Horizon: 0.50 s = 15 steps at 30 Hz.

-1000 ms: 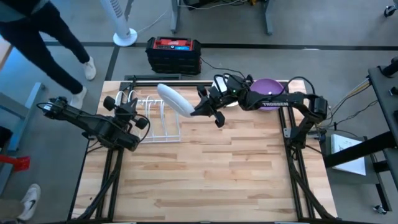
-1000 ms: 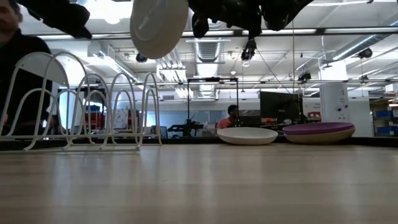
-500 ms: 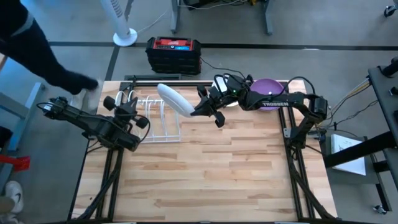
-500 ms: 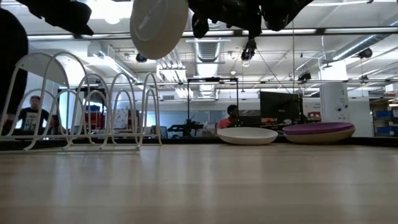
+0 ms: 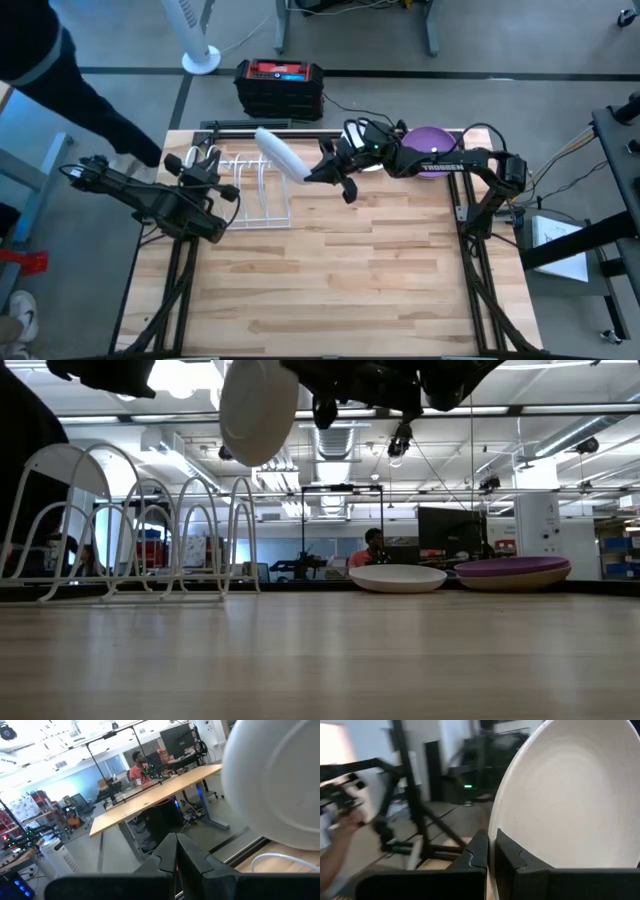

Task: Sort dishes
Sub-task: Put the white plate into the white dish rack

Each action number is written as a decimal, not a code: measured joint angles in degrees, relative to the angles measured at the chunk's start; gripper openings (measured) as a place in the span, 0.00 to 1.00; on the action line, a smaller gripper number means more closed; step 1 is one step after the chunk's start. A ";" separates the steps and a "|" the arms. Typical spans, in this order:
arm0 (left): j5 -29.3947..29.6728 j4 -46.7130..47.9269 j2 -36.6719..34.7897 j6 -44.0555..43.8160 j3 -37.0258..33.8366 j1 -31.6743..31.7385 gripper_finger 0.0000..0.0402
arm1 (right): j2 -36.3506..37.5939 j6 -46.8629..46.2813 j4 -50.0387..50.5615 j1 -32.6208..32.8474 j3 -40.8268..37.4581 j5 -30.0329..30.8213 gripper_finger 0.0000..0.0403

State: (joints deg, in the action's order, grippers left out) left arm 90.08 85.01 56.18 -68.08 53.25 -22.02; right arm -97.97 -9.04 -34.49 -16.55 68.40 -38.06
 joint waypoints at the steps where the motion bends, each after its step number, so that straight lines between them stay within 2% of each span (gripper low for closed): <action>1: -0.02 -0.05 -0.02 0.00 0.06 0.00 0.00 | -0.02 -0.67 -0.01 -0.01 0.00 1.72 0.00; 5: -0.26 -0.19 0.00 0.00 0.31 0.00 0.00 | -0.02 -4.41 -0.37 0.05 0.00 8.83 0.00; 9: -0.59 -0.40 0.00 0.00 0.33 0.00 0.00 | -0.02 -8.56 -0.65 1.45 0.24 18.42 0.00; 15: -0.61 -0.42 -0.01 0.00 0.33 0.00 0.00 | -0.02 -6.26 -2.62 4.50 0.24 23.46 0.00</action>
State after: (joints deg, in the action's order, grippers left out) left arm 89.47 84.60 56.17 -68.07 53.58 -22.02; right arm -98.00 -15.30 -37.11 -12.04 68.64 -14.60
